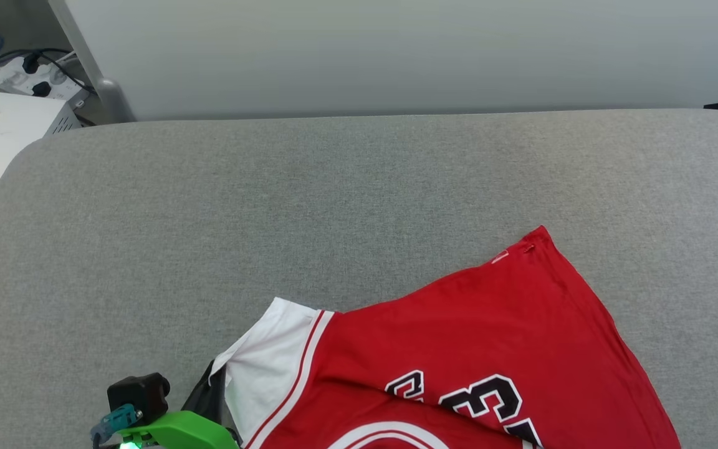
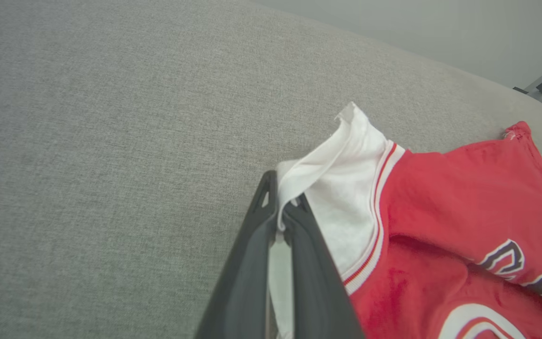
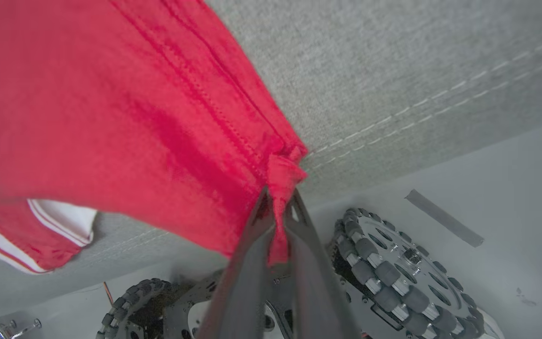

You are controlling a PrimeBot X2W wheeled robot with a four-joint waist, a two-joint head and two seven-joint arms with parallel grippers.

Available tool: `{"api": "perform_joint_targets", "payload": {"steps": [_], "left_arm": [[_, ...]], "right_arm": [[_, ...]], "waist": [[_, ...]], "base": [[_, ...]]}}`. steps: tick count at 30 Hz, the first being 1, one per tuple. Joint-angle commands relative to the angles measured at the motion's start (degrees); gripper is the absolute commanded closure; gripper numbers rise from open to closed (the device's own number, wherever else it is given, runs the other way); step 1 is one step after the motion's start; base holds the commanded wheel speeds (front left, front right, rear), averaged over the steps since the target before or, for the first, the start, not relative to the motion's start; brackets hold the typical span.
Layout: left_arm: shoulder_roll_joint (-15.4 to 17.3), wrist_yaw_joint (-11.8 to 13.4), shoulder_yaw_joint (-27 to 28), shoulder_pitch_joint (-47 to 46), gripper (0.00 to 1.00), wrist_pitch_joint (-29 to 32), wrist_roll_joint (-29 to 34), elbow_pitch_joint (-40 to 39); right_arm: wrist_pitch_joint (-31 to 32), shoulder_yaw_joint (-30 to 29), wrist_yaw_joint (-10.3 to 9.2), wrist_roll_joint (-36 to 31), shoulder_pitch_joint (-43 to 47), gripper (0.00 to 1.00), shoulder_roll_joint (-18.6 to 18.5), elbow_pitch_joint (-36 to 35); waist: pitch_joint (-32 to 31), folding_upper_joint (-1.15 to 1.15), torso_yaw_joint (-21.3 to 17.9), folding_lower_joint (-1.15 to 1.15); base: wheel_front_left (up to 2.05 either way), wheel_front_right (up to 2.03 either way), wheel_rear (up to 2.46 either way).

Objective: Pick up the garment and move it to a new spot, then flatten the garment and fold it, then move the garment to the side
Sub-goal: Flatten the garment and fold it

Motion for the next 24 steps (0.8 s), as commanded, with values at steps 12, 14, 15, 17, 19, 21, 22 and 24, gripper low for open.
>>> {"api": "perform_joint_targets", "payload": {"steps": [12,14,15,17,19,21,22,24], "left_arm": [[-0.09,-0.86,-0.78,-0.70,1.00,-0.03,-0.61,-0.68],[-0.08,-0.94,-0.86,-1.23,1.00,-0.13,-0.42,-0.66],[-0.04,-0.84,-0.94,-1.59,1.00,-0.16,-0.15,-0.59],[-0.21,-0.69,-1.01,-2.21,1.00,-0.33,0.12,-0.56],[-0.48,-0.68,-1.19,-3.00,1.00,-0.43,0.34,-0.54],[-0.96,-0.64,-1.25,-3.72,1.00,-0.62,0.35,-0.49],[-1.12,-0.66,-1.42,-4.13,1.00,-0.59,0.47,-0.43],[-1.55,-0.86,-1.84,-5.22,1.00,-0.64,0.77,-0.28]], "right_arm": [[-25.88,0.27,-0.04,0.15,-8.82,0.00,-1.14,0.65],[-29.25,1.60,-0.04,-0.41,-11.18,0.00,-2.20,1.41],[-30.52,2.76,-0.04,-1.17,-12.30,0.00,-3.13,1.91],[-31.88,4.91,-0.04,-1.78,-14.62,0.00,-4.60,2.84],[-31.99,7.23,-0.04,-2.54,-17.20,0.00,-6.55,4.04],[-30.78,9.65,-0.04,-2.47,-20.12,0.00,-8.58,5.45],[-29.46,10.88,-0.04,-2.27,-21.35,0.00,-9.57,6.18],[-25.82,13.80,-0.04,-1.50,-24.28,0.00,-12.09,7.49]], "waist": [[0.07,0.00,0.94,0.00],[0.66,0.00,1.39,0.00],[1.00,0.00,1.63,0.00],[1.64,0.00,2.12,0.00],[2.34,0.00,2.77,0.00],[3.05,0.00,3.40,0.00],[3.47,0.00,3.81,0.00],[4.41,0.00,4.69,0.00]], "base": [[0.00,0.00,0.00],[0.00,0.00,0.00],[0.00,0.00,0.00],[0.00,0.00,0.00],[0.00,0.00,0.00],[0.00,0.00,0.00],[0.00,0.00,0.00],[0.00,0.00,0.00]]}}
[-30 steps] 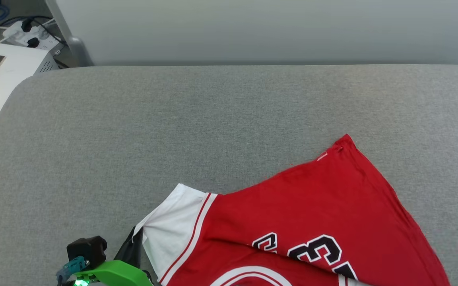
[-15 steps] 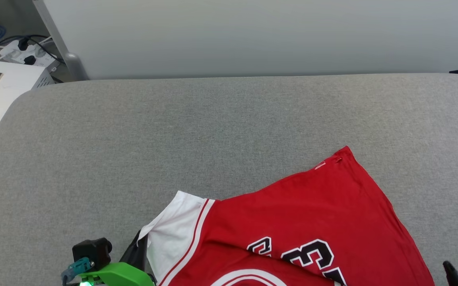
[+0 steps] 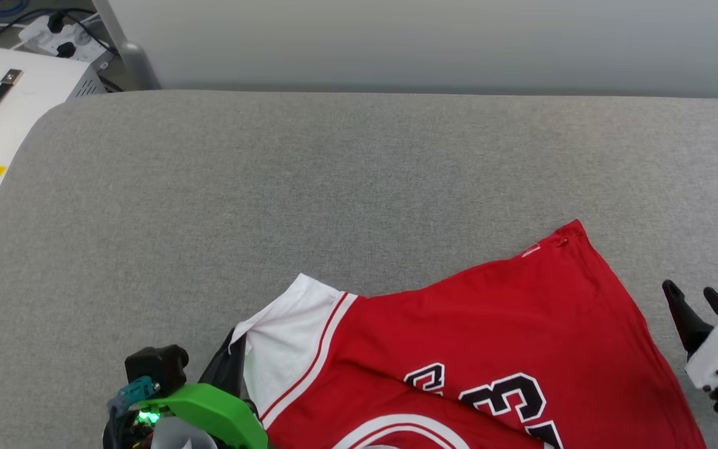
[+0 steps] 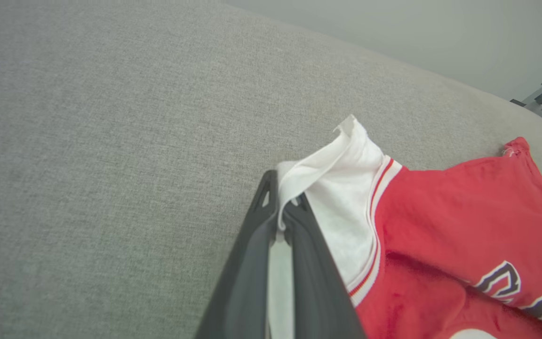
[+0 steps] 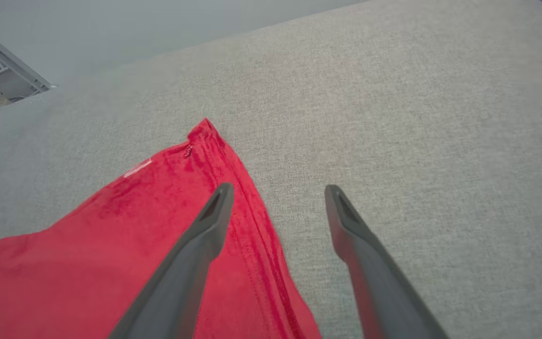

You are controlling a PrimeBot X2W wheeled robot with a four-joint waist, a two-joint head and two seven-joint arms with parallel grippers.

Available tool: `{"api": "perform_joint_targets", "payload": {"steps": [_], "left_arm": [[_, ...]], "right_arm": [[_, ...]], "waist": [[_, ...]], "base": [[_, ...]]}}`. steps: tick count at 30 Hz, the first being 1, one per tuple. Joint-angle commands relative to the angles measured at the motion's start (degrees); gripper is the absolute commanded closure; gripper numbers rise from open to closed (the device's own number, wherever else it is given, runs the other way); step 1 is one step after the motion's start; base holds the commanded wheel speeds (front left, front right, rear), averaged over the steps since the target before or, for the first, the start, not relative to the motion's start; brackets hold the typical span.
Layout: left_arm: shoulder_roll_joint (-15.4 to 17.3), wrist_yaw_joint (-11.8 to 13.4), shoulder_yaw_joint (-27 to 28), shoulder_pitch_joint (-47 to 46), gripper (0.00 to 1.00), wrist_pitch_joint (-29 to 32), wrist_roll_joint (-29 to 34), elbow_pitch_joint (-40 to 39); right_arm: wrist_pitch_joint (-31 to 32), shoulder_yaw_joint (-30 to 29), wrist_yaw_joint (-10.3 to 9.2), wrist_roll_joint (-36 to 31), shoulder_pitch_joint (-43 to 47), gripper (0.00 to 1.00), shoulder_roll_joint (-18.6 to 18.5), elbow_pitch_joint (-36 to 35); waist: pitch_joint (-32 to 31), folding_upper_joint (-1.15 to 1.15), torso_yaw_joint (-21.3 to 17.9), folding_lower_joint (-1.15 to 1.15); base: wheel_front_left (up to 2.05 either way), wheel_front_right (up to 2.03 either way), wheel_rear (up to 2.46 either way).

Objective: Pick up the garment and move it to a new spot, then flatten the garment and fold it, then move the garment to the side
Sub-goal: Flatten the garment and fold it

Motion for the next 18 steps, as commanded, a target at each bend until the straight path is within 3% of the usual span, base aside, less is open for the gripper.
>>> {"api": "perform_joint_targets", "payload": {"steps": [1,9,18], "left_arm": [[-0.57,-0.43,-0.24,-1.76,1.00,-0.49,0.48,0.00],[-2.62,-1.19,-1.67,-6.08,1.00,-1.80,1.89,1.26],[-3.88,-2.89,-3.21,-10.86,1.00,-2.61,3.21,1.87]], "right_arm": [[2.81,1.51,-0.04,0.70,-2.64,0.00,-1.91,0.81],[21.11,10.05,-0.04,3.87,-14.77,0.00,-11.56,2.77],[26.33,19.04,-0.04,4.94,-23.11,0.00,-16.32,6.54]], "waist": [[1.99,0.00,1.88,0.00],[7.26,0.00,5.51,0.00],[12.50,0.00,8.81,0.00]], "base": [[0.00,0.00,0.00],[0.00,0.00,0.00],[0.00,0.00,0.00]]}}
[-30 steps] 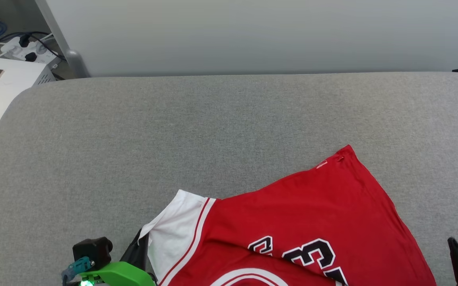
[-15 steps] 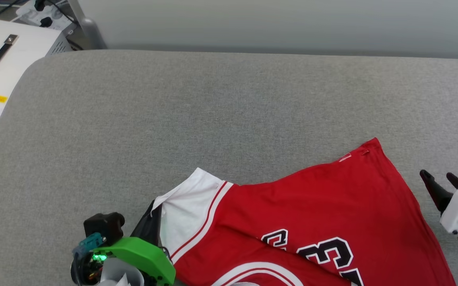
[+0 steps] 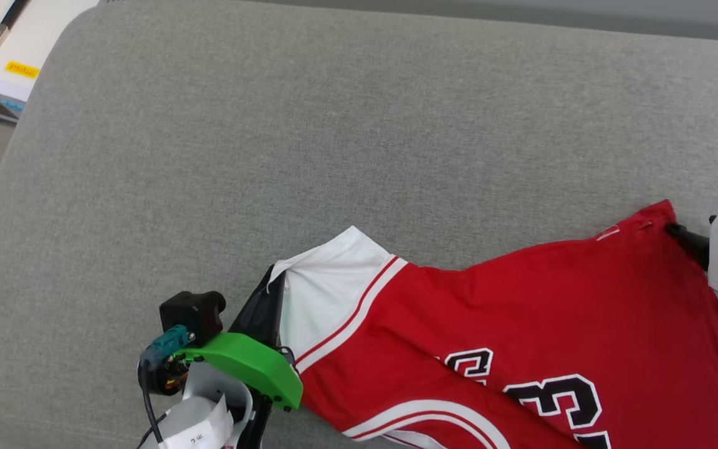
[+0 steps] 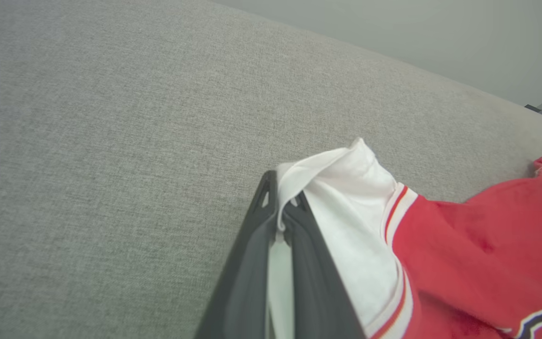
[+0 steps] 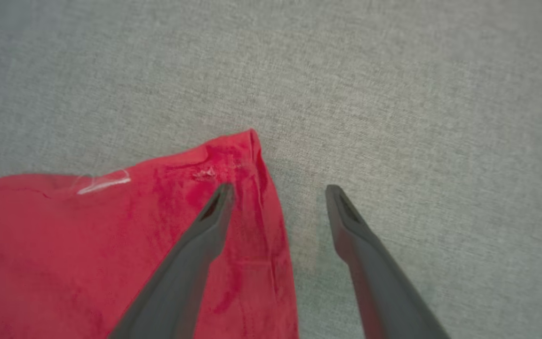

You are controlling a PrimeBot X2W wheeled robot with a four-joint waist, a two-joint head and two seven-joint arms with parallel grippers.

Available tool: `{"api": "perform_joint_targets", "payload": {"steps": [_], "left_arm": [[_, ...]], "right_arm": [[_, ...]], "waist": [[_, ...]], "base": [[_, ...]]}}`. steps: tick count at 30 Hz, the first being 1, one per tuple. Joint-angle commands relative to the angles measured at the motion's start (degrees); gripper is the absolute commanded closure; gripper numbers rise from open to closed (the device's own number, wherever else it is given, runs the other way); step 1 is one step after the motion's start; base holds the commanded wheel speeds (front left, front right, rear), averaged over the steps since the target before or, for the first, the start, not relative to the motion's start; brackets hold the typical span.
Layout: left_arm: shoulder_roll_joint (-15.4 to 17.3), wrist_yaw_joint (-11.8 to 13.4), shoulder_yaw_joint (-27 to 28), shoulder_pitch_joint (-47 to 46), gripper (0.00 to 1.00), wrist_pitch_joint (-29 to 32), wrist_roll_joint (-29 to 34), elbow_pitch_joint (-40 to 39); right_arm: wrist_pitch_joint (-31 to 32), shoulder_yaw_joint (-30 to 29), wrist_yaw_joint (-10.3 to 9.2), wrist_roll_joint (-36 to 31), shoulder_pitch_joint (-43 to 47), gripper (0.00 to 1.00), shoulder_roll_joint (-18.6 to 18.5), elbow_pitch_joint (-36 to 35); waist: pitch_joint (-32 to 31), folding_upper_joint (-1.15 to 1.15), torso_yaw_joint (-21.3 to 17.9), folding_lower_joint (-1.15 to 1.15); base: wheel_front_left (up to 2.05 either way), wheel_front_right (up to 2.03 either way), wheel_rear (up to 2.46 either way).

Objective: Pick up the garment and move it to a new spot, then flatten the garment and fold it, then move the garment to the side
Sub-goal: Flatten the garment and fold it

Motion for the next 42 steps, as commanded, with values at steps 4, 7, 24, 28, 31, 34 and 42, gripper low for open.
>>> {"api": "perform_joint_targets", "payload": {"steps": [4,7,24,28,31,34,42], "left_arm": [[-0.83,-0.46,-0.15,-1.92,1.00,-0.83,0.53,0.18],[-0.90,-0.47,-0.21,-1.96,1.00,-1.03,0.48,0.54],[0.67,0.79,0.35,-1.46,1.00,-0.70,0.38,2.09],[2.56,0.84,1.49,-2.71,1.00,-0.15,0.49,1.58],[4.11,0.65,2.70,-4.81,1.00,0.73,0.34,1.38],[5.76,0.50,4.63,-8.02,1.00,1.60,-0.12,1.60],[8.17,-1.85,6.68,-21.06,1.00,5.45,-0.43,6.47]], "right_arm": [[2.34,2.89,-0.04,3.24,-0.29,0.00,0.14,3.57],[5.68,5.04,-0.04,5.21,1.37,0.00,-0.01,4.70],[7.14,5.13,-0.04,10.75,2.01,1.00,0.66,0.42],[3.83,2.74,-0.04,10.67,0.74,1.00,0.85,-1.41],[1.62,0.83,-0.04,10.08,-0.25,1.00,1.34,-1.78],[0.08,-0.19,-0.04,8.88,-1.96,1.00,2.11,-1.45],[-5.34,-2.05,-0.04,3.55,-8.56,1.00,6.10,2.57]], "waist": [[3.24,0.00,2.81,0.00],[3.36,0.00,2.89,0.00],[-0.66,0.00,0.52,0.00],[-2.99,0.00,-0.94,0.00],[-4.56,0.00,-2.21,0.00],[-5.98,0.00,-4.03,0.00],[-8.02,0.00,-7.98,0.00]], "base": [[0.00,0.00,0.00],[0.00,0.00,0.00],[0.00,0.00,0.00],[0.00,0.00,0.00],[0.00,0.00,0.00],[0.00,0.00,0.00],[0.00,0.00,0.00]]}}
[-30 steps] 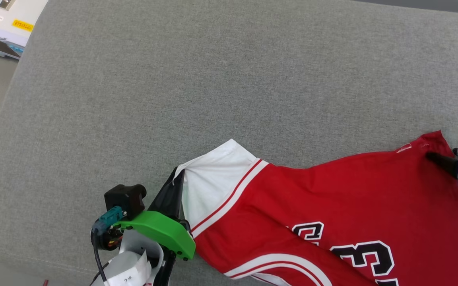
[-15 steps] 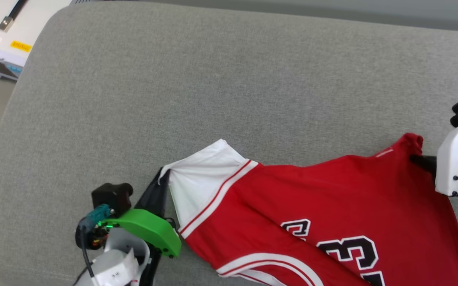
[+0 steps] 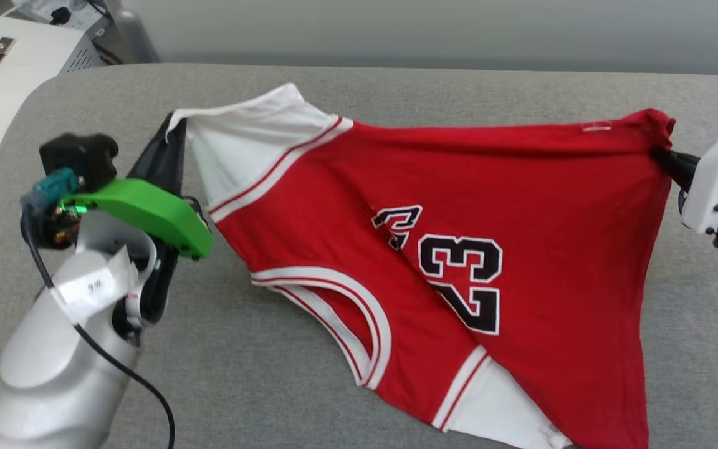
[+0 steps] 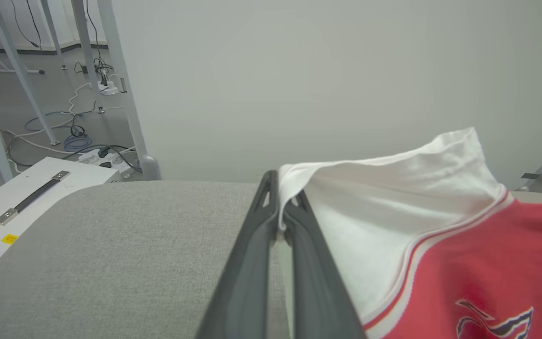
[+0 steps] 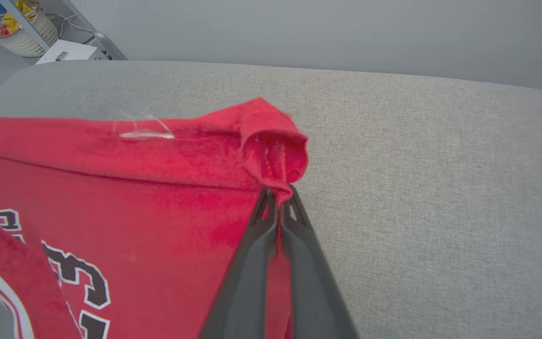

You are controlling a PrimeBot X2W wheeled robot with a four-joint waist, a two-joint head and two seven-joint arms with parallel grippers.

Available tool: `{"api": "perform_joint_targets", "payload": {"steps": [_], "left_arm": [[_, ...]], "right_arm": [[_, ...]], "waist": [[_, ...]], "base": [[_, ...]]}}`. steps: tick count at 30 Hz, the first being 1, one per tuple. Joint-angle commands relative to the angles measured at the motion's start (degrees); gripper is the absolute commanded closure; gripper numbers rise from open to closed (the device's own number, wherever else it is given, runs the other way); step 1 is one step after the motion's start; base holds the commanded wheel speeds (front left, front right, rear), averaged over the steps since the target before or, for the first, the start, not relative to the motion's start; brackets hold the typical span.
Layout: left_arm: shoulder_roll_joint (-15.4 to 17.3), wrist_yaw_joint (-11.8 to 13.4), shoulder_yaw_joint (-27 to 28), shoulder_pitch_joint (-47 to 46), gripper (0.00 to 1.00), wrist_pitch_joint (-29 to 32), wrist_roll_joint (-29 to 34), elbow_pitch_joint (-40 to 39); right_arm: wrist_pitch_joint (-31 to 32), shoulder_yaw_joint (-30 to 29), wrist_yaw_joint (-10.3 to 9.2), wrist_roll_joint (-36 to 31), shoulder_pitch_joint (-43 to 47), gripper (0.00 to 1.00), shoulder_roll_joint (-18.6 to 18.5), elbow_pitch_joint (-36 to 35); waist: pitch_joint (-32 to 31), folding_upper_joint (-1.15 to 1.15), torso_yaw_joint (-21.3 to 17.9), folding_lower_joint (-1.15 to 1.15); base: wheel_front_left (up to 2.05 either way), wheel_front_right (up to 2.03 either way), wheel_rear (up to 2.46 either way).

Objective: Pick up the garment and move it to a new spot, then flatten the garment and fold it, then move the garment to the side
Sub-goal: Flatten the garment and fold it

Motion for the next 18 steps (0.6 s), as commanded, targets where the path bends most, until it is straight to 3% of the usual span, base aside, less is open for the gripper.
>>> {"api": "perform_joint_targets", "payload": {"steps": [1,9,18], "left_arm": [[0.56,-0.73,0.16,-3.26,1.00,0.81,-0.34,1.50],[-0.04,-4.42,-0.55,-21.21,1.00,1.71,1.94,12.93],[0.17,-6.38,0.12,-42.67,1.00,-1.67,5.70,24.37]], "right_arm": [[-0.88,-0.24,-0.03,-1.06,-2.07,1.00,0.37,0.63],[-6.89,-2.09,-0.03,-6.01,-13.99,1.00,2.30,5.01],[-15.92,-2.59,-0.03,-11.09,-30.91,1.00,3.34,11.07]], "waist": [[-1.13,0.00,-2.27,-0.01],[2.74,0.00,-4.21,-0.01],[10.69,0.00,-5.29,-0.01]], "base": [[0.00,0.00,0.00],[0.00,0.00,0.00],[0.00,0.00,0.00]]}}
